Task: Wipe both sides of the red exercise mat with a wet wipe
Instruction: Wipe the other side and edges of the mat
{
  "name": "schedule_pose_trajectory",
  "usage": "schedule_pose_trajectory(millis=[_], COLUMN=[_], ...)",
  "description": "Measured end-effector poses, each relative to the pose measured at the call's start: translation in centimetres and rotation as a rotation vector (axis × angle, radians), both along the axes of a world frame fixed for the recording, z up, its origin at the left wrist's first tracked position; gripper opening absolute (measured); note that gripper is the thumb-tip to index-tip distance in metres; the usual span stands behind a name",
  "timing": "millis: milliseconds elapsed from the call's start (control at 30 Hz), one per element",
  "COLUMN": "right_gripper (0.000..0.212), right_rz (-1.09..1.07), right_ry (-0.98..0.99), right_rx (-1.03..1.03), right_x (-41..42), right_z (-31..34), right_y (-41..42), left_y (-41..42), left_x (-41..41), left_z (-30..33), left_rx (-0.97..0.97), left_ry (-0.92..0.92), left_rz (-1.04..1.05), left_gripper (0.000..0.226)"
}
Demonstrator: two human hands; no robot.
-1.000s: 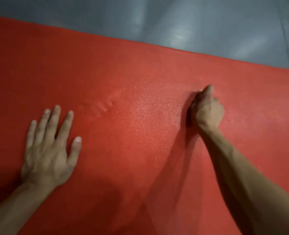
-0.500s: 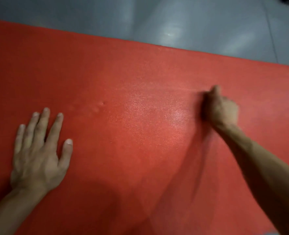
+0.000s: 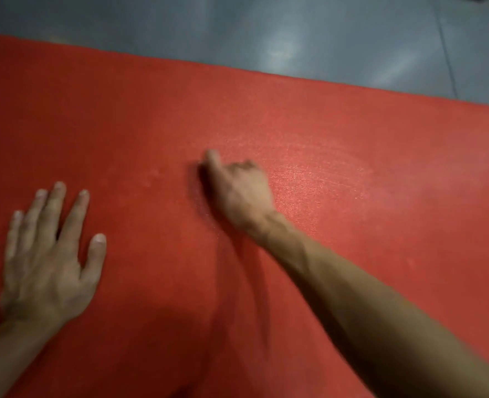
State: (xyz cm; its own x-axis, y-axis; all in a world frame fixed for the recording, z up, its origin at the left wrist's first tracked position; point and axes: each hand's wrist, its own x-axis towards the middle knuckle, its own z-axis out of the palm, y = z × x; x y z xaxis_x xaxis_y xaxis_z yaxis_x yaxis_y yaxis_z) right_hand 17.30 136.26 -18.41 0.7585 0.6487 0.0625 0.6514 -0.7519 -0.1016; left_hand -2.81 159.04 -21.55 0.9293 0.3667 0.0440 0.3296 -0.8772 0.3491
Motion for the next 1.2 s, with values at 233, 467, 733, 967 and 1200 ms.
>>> schedule_pose_trajectory(millis=[233, 467, 733, 967, 1200], right_gripper=[0.028, 0.029, 0.023, 0.022, 0.037], right_rz=[-0.801, -0.387, -0.455, -0.697, 0.03], right_ry=[0.043, -0.029, 0.121, 0.06, 0.005], right_rx=[-0.271, 0.01, -0.28, -0.037, 0.117], right_x=[4.9, -1.2, 0.5, -0.5, -5.7], right_z=[3.4, -0.9, 2.3, 0.8, 0.1], right_y=[-20.8, -3.9, -13.8, -11.3, 4.3], left_y=[0.2, -0.1, -0.3, -0.6, -0.6], left_x=[-0.4, -0.2, 0.0, 0.1, 0.2], left_z=[-0.5, 0.0, 0.9, 1.8, 2.1], left_rx=[-0.02, -0.004, 0.006, 0.05, 0.053], left_ry=[-0.016, -0.008, 0.051, 0.048, 0.047], left_rz=[0.008, 0.009, 0.013, 0.021, 0.021], left_gripper=[0.069, 0.069, 0.072, 0.07, 0.071])
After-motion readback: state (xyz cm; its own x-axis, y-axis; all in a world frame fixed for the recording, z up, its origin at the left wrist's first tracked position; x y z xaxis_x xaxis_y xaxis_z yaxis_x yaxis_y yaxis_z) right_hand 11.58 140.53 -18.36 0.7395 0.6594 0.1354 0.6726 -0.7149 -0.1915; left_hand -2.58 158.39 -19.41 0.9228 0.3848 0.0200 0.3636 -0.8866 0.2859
